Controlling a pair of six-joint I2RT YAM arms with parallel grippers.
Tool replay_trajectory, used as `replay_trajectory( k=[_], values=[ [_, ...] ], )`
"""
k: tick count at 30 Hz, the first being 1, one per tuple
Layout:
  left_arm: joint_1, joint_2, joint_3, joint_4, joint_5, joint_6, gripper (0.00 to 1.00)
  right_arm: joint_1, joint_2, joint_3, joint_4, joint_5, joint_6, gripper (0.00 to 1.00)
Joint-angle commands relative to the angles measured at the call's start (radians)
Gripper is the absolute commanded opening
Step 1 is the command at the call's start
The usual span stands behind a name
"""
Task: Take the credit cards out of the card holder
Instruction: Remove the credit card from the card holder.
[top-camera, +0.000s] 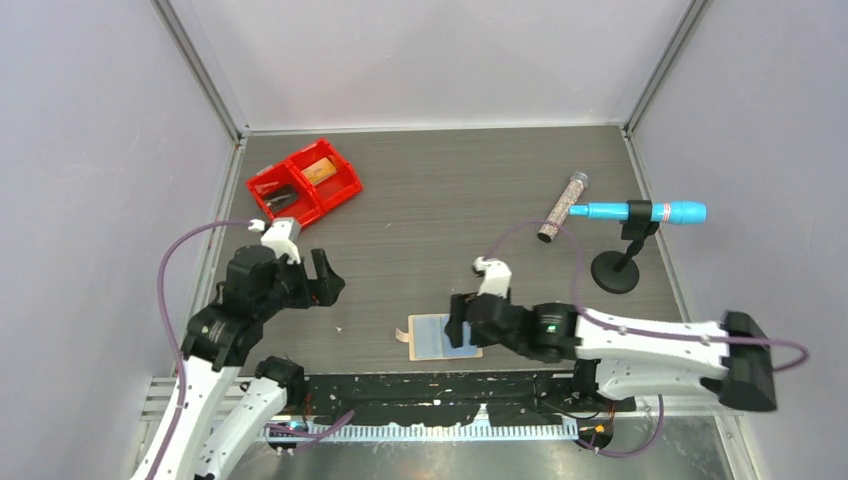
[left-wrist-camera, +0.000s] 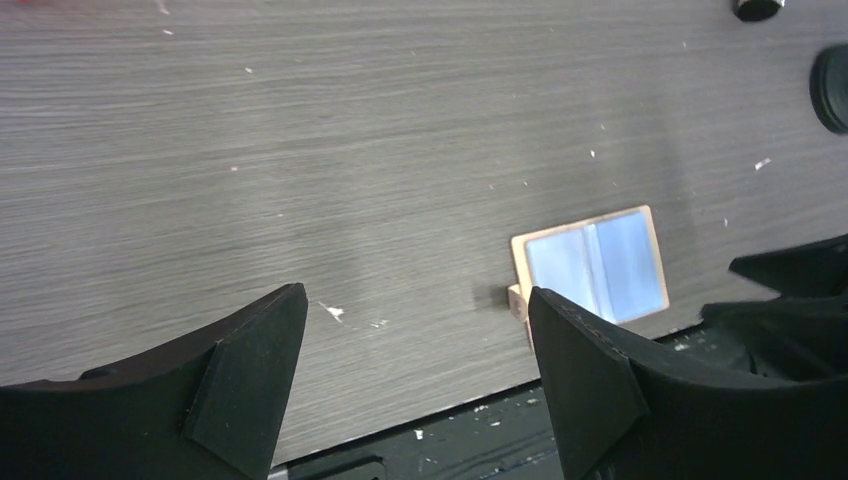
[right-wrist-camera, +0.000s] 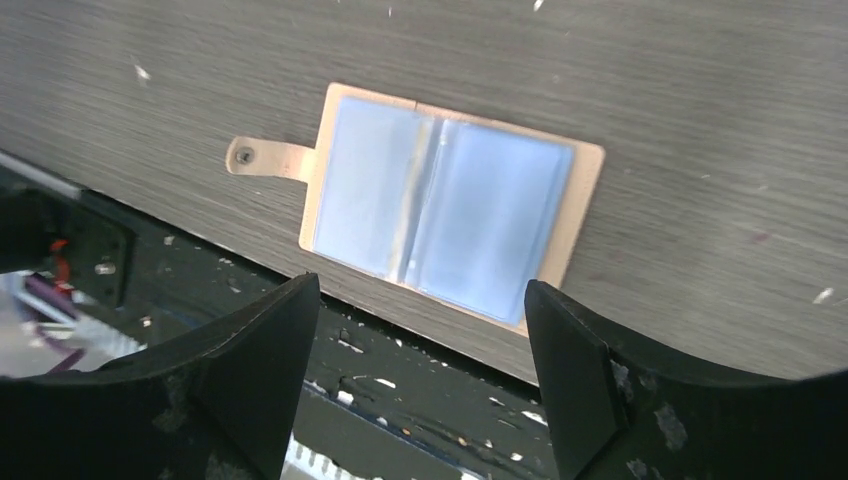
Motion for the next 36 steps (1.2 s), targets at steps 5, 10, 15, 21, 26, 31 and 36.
replay_trajectory(
  k=[5,10,15,21,26,31,36],
  values=[
    [-0.003,-0.186,0.006,-0.005,-0.174,0.021,0.89,0.161,0.522,0.325,0.003,0.197,0.138,0.88],
    [-0.003,-0.205,0.000,0.000,-0.167,0.021,0.89,0.173,0.651,0.416,-0.010,0.187,0.138,0.89],
    [-0.003,-0.207,0.000,0.000,-0.153,0.023,0.89,0.173,0.698,0.416,-0.019,0.181,0.147,0.88],
    [-0.003,-0.210,-0.003,0.003,-0.143,0.023,0.89,0.173,0.743,0.422,-0.028,0.164,0.144,0.87],
    [-0.003,-0.212,-0.002,0.003,-0.140,0.023,0.90,0.173,0.778,0.425,-0.041,0.168,0.145,0.84],
    [-0.003,-0.210,-0.001,0.002,-0.138,0.024,0.90,0.170,0.804,0.421,-0.043,0.170,0.144,0.83],
    [-0.003,-0.213,-0.001,0.004,-0.139,0.024,0.90,0.167,0.823,0.414,-0.033,0.154,0.147,0.81]
  ],
)
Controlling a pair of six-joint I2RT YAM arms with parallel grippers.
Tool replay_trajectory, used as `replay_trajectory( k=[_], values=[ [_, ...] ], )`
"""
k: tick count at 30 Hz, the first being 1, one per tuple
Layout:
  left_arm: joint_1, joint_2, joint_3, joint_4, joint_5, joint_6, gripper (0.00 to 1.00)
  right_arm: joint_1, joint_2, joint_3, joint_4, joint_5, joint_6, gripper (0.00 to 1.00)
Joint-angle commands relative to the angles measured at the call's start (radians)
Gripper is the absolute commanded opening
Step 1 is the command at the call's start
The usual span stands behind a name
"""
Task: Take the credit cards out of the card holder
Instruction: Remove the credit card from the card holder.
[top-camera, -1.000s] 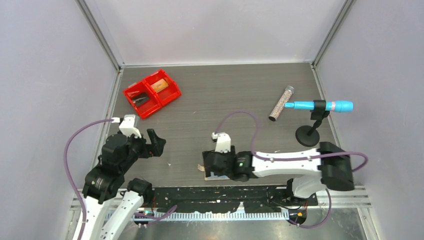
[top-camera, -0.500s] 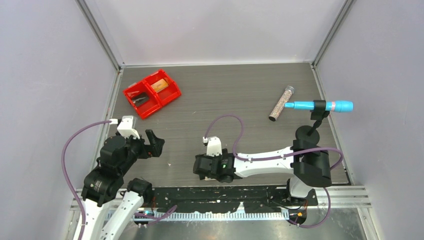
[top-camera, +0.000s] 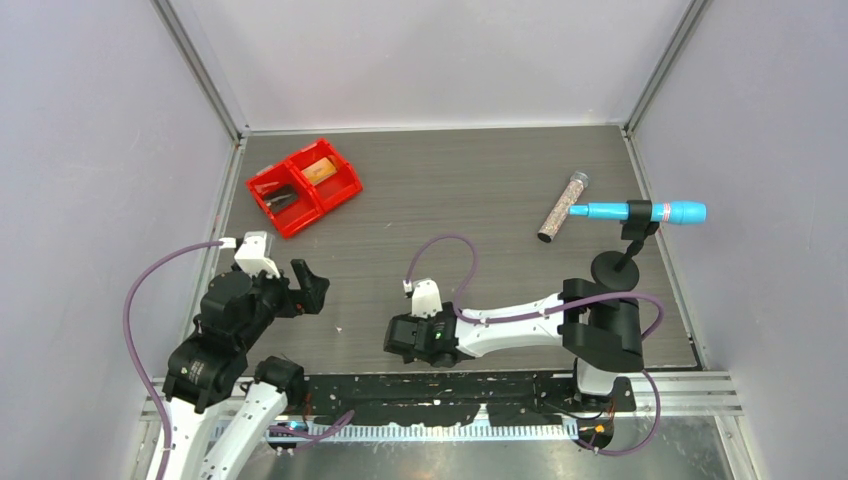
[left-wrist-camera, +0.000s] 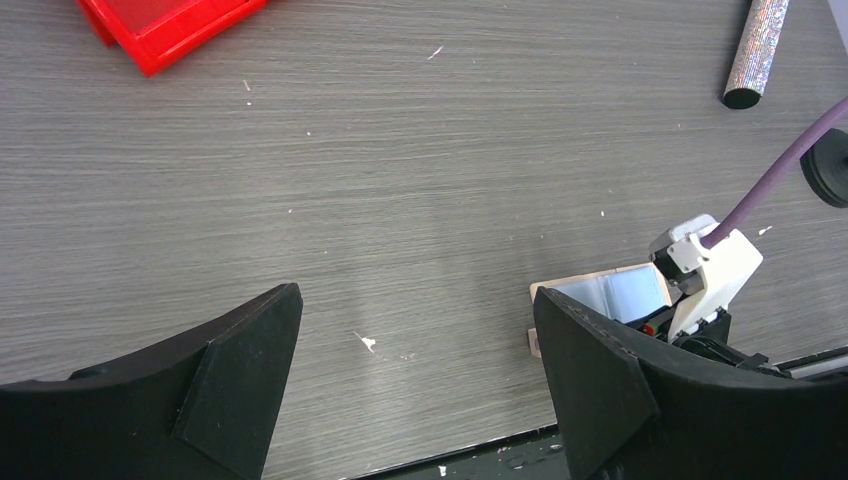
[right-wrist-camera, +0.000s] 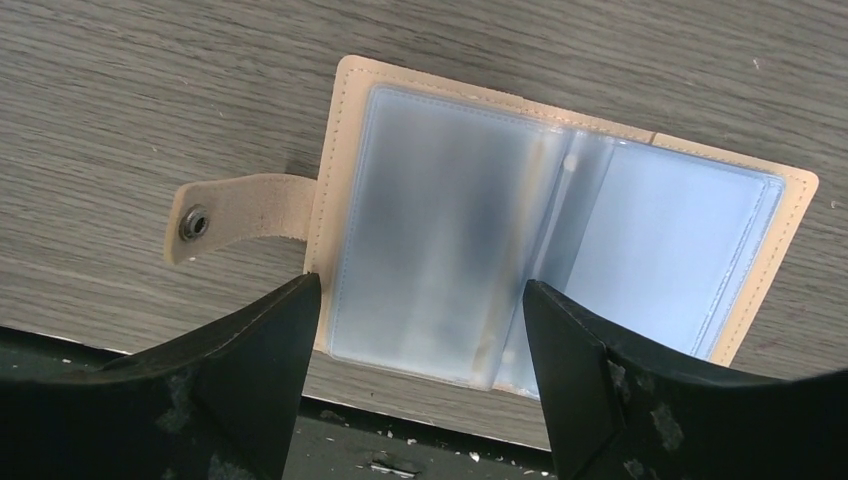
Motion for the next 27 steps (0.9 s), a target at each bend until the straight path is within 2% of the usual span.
replay_trajectory(
  k=[1,16,24,27],
  values=[
    [-0.002,-0.004,0.001,0.025,0.003,0.009,0.90,-0.004,0.010,0.023,0.005,0.025,0.027,0.79],
    [-0.002,-0.003,0.001,0.025,0.007,0.007,0.90,-0.009,-0.017,-0.007,0.045,0.014,0.031,0.52],
    [-0.002,0.003,-0.003,0.029,0.016,0.004,0.90,-0.010,-0.089,-0.053,0.135,0.006,0.000,0.47],
    [-0.002,0.009,-0.009,0.041,0.064,0.002,0.86,-0.016,-0.116,-0.086,0.199,-0.013,-0.018,0.47]
  ],
)
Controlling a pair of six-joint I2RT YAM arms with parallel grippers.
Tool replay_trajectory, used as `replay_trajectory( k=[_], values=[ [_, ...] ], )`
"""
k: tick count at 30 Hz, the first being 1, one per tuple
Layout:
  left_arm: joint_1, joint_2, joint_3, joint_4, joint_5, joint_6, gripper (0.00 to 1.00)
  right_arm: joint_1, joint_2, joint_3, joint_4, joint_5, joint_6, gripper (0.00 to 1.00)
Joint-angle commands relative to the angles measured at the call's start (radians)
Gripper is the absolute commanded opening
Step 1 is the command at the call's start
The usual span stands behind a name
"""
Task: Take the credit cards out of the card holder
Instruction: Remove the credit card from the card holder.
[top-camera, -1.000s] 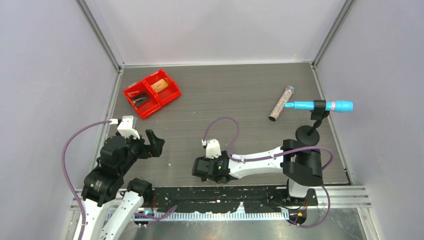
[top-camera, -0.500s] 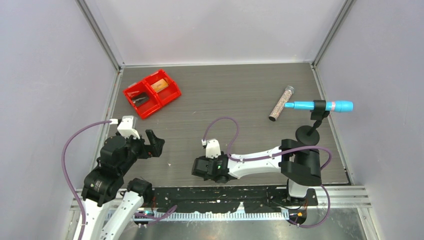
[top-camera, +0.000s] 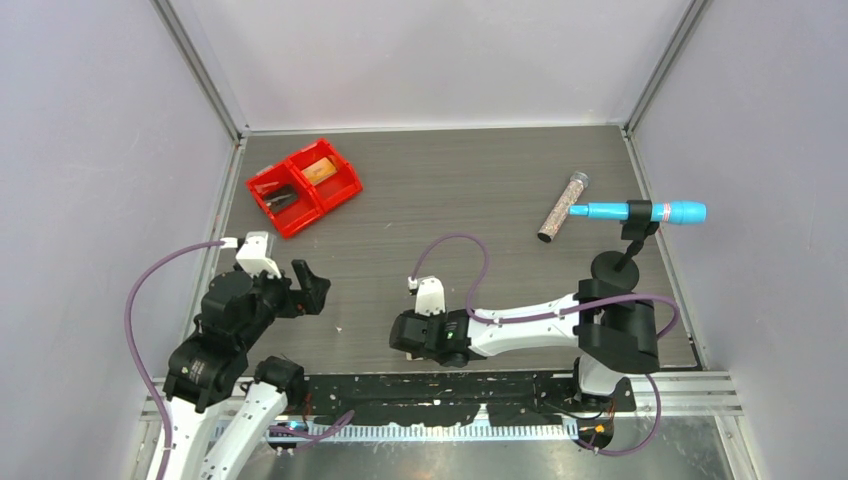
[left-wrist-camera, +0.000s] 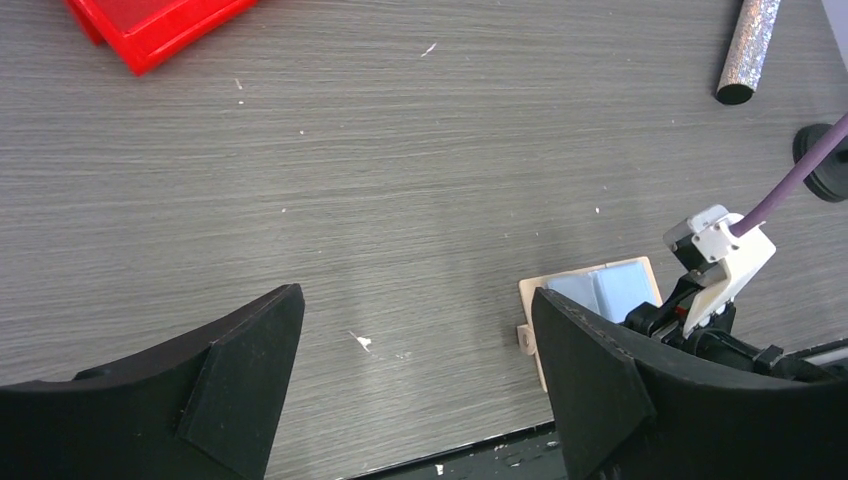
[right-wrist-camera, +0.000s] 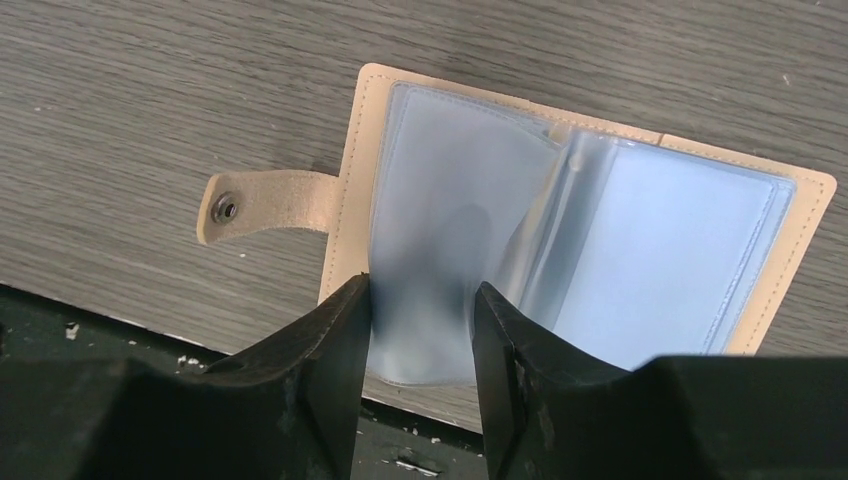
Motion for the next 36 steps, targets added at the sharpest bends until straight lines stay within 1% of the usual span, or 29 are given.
replay_trajectory(
  k=[1,4,11,14,17,18,20,21,23,27,28,31,36],
  values=[
    [-0.002,0.012,-0.012,0.045,0.079,-0.002,0.86,-0.010,-0.068,-0.036,0.112,-0.009,-0.022,0.47],
    [-0.002,0.030,-0.022,0.059,0.134,-0.023,0.85,-0.017,-0.076,-0.053,0.138,-0.024,-0.028,0.54],
    [-0.002,0.047,-0.059,0.083,0.197,-0.073,0.84,-0.024,-0.089,-0.078,0.166,-0.038,-0.034,0.53],
    [-0.002,0.052,-0.075,0.095,0.226,-0.095,0.84,-0.026,-0.104,-0.087,0.170,-0.038,-0.033,0.56],
    [-0.002,0.074,-0.093,0.117,0.270,-0.125,0.84,-0.028,-0.123,-0.098,0.172,-0.035,-0.030,0.61],
    [-0.002,0.082,-0.102,0.129,0.287,-0.140,0.84,-0.029,-0.127,-0.099,0.173,-0.033,-0.030,0.62],
    [-0.002,0.098,-0.123,0.152,0.313,-0.163,0.83,-0.030,-0.135,-0.106,0.173,-0.028,-0.031,0.58],
    [-0.002,0.106,-0.132,0.163,0.321,-0.174,0.83,-0.032,-0.139,-0.111,0.172,-0.026,-0.031,0.55],
    [-0.002,0.119,-0.150,0.180,0.329,-0.190,0.82,-0.035,-0.143,-0.118,0.172,-0.023,-0.028,0.52],
    [-0.002,0.141,-0.183,0.215,0.340,-0.212,0.82,-0.037,-0.150,-0.128,0.172,-0.017,-0.027,0.52],
    [-0.002,0.147,-0.189,0.219,0.341,-0.215,0.82,-0.036,-0.150,-0.127,0.171,-0.018,-0.033,0.53],
    [-0.002,0.165,-0.197,0.223,0.336,-0.220,0.82,-0.036,-0.127,-0.095,0.143,-0.022,-0.042,0.61],
    [-0.002,0.163,-0.196,0.220,0.314,-0.215,0.82,-0.034,-0.084,-0.052,0.138,-0.037,-0.053,0.68]
  ],
)
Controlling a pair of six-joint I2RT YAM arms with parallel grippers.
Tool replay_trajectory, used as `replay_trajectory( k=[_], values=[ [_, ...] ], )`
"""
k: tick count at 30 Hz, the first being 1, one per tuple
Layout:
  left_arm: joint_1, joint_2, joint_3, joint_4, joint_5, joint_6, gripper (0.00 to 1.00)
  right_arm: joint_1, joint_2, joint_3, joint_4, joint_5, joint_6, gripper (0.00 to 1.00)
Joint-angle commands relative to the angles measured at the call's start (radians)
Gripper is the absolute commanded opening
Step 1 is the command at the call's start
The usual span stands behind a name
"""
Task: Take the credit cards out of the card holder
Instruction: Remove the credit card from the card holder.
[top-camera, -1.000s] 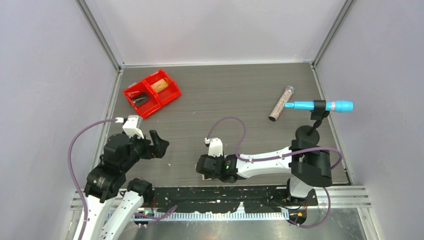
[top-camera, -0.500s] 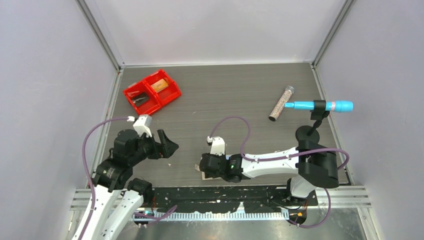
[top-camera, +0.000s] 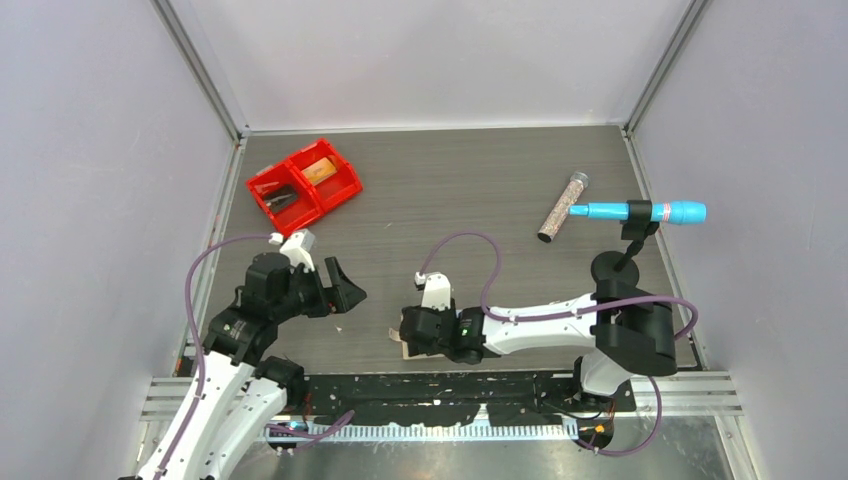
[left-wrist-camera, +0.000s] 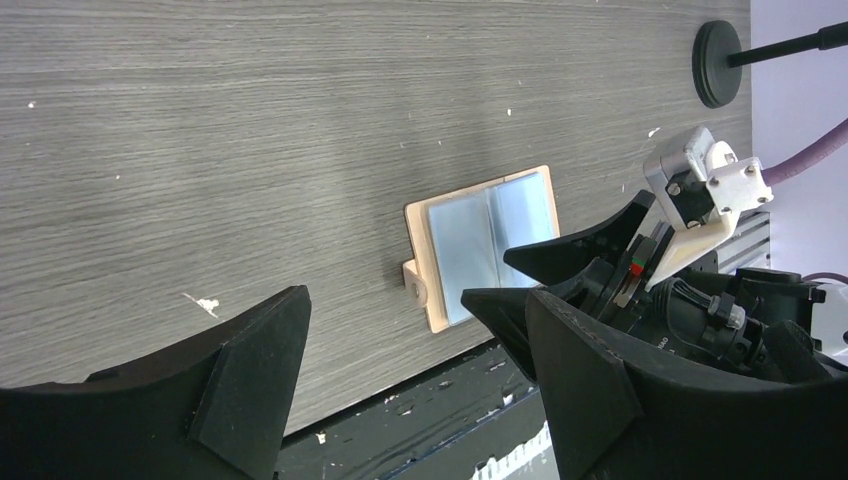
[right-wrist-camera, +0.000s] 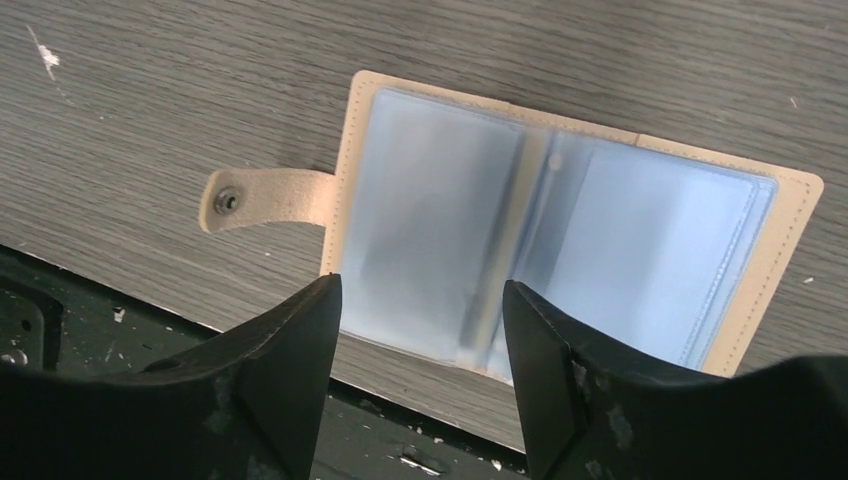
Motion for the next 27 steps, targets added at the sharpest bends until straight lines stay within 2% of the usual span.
replay_trajectory(
  k=[1,6,18,27],
  values=[
    [-0.002,-0.007,0.001,0.059,-0.002,-0.004,0.82,0.002,0.029,0.071,-0.003,0.012,-0.013,0.69],
    [-0.002,-0.014,-0.010,0.055,-0.013,-0.004,0.82,0.002,0.071,0.106,-0.034,0.024,-0.014,0.77],
    [-0.003,-0.017,-0.019,0.058,-0.014,-0.012,0.82,0.002,0.102,0.130,-0.092,0.057,-0.005,0.68],
    [-0.002,-0.017,-0.026,0.061,-0.016,-0.012,0.82,0.002,0.129,0.148,-0.090,0.043,-0.006,0.76]
  ],
)
